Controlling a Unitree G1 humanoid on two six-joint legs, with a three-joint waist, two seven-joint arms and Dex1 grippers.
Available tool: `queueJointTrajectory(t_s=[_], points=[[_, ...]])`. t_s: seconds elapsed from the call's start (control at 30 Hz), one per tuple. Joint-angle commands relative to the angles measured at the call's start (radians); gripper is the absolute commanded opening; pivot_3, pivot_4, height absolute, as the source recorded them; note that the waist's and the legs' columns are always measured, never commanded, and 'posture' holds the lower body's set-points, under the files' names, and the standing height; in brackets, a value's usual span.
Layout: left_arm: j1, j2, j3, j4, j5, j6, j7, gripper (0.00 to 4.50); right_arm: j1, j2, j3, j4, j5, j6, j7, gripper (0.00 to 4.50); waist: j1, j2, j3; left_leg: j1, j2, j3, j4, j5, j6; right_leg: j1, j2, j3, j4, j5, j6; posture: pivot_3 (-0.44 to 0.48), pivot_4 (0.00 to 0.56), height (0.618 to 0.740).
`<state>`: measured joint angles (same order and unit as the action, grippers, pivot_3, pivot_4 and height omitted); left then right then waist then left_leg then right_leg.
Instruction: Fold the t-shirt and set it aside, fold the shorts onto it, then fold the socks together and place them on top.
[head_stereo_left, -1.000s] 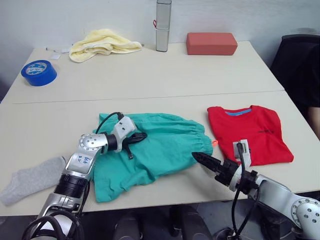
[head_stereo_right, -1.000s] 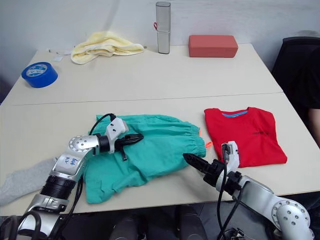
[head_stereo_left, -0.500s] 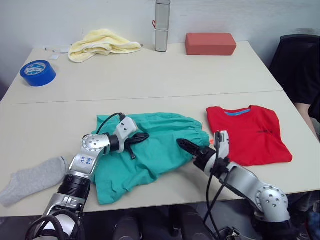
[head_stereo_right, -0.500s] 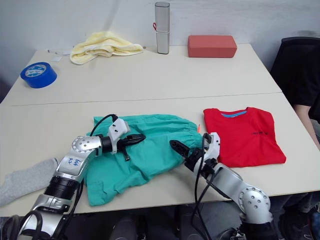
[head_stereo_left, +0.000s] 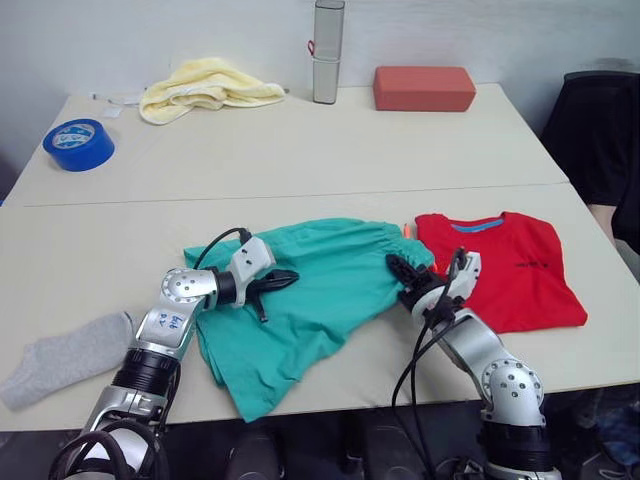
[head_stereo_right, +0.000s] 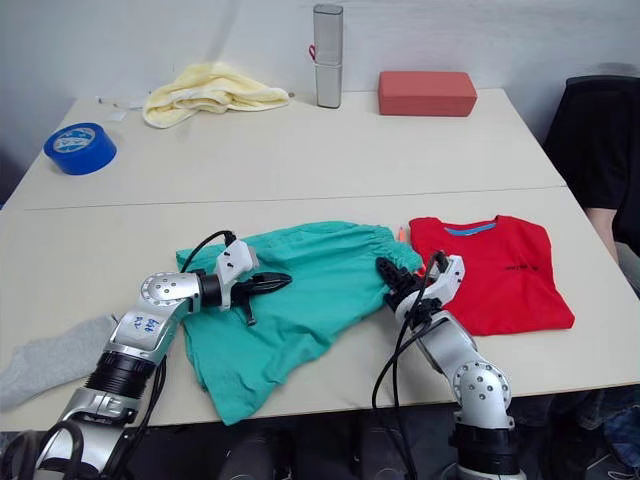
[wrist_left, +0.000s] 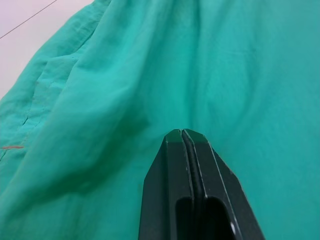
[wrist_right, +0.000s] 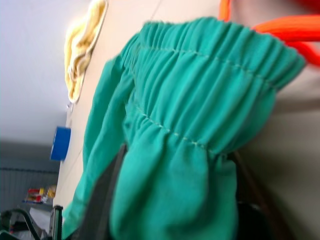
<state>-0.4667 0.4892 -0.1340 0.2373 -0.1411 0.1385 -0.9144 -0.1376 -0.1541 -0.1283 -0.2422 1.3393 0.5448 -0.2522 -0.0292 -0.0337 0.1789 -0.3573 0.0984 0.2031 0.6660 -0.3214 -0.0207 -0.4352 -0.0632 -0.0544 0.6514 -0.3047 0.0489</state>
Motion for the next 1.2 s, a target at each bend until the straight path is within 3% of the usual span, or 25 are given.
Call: queueJointTrajectory(t_s=[0.03,0.17,0.33,0.47,0.67,0.8,1.0,1.07,1.2], points=[[-0.037,-0.004,0.007,0.044,-0.001,-0.039,-0.018,0.0,-0.007,-0.011,-0.036,-0.066,-0.088,-0.041,0.049,0.05,0.0,0.0,0.0,-0.001,0.0,0.0,0.0,0.0,0.0,-0.001,0.0,0.0,0.0,0.0,0.0,0.0,0.15,0.74],[-0.104,-0.032,-0.002,0.112,0.005,-0.08,-0.032,0.0,-0.013,-0.031,-0.042,-0.107,-0.159,-0.048,0.098,0.01,0.001,0.0,0.0,-0.003,-0.002,0.0,0.0,0.001,-0.001,-0.004,0.001,0.0,0.002,0.0,0.0,0.0,0.15,0.74],[-0.173,-0.069,-0.001,0.18,0.017,-0.111,-0.027,0.0,0.002,-0.286,0.139,-0.201,-0.648,-0.215,0.409,0.01,-0.001,0.0,0.0,-0.012,-0.008,0.0,0.001,0.003,0.003,-0.011,0.0,0.0,0.001,0.002,0.003,0.0,0.15,0.74],[-0.089,-0.001,0.053,0.087,-0.018,-0.058,-0.038,0.0,-0.06,-0.466,0.343,-0.192,-1.031,-0.447,0.643,0.01,-0.023,0.0,0.0,-0.011,-0.006,0.002,0.0,0.003,0.002,-0.011,0.002,0.0,-0.001,0.001,0.003,0.0,0.15,0.74],[0.109,0.106,0.151,-0.154,-0.124,0.122,-0.053,0.0,-0.199,-0.471,0.526,-0.107,-1.29,-0.632,0.838,0.01,-0.027,0.0,0.001,-0.009,-0.001,-0.001,0.0,0.006,-0.006,-0.013,0.002,0.0,0.004,-0.001,-0.002,0.0,0.15,0.74],[0.198,0.165,0.211,-0.253,-0.158,0.202,-0.032,0.0,-0.233,-0.425,0.595,-0.039,-1.362,-0.752,0.913,0.01,-0.02,-0.001,0.0,-0.009,-0.003,-0.001,0.001,0.007,-0.005,-0.013,0.002,0.0,0.005,-0.001,-0.003,0.0,0.15,0.74],[0.257,0.238,0.285,-0.315,-0.211,0.279,-0.044,0.0,-0.256,-0.374,0.648,0.087,-1.431,-0.78,0.994,0.01,-0.025,-0.002,0.0,-0.009,-0.005,-0.001,0.002,0.006,-0.002,-0.012,0.0,0.001,0.005,0.001,-0.002,0.0,0.15,0.74],[0.251,0.275,0.328,-0.32,-0.247,0.319,-0.061,0.0,-0.246,-0.34,0.653,0.106,-1.367,-0.778,1.045,0.01,-0.025,-0.002,0.0,-0.009,-0.005,-0.001,0.002,0.006,-0.002,-0.012,0.0,0.001,0.005,0.001,-0.002,0.0,0.15,0.74],[0.206,0.324,0.376,-0.304,-0.3,0.352,-0.087,0.0,-0.254,-0.333,0.657,0.098,-1.237,-0.751,1.221,1.31,-0.024,-0.002,0.0,-0.009,-0.001,-0.002,0.002,0.006,-0.004,-0.013,0.0,0.0,0.005,0.0,-0.004,0.0,0.15,0.74]])
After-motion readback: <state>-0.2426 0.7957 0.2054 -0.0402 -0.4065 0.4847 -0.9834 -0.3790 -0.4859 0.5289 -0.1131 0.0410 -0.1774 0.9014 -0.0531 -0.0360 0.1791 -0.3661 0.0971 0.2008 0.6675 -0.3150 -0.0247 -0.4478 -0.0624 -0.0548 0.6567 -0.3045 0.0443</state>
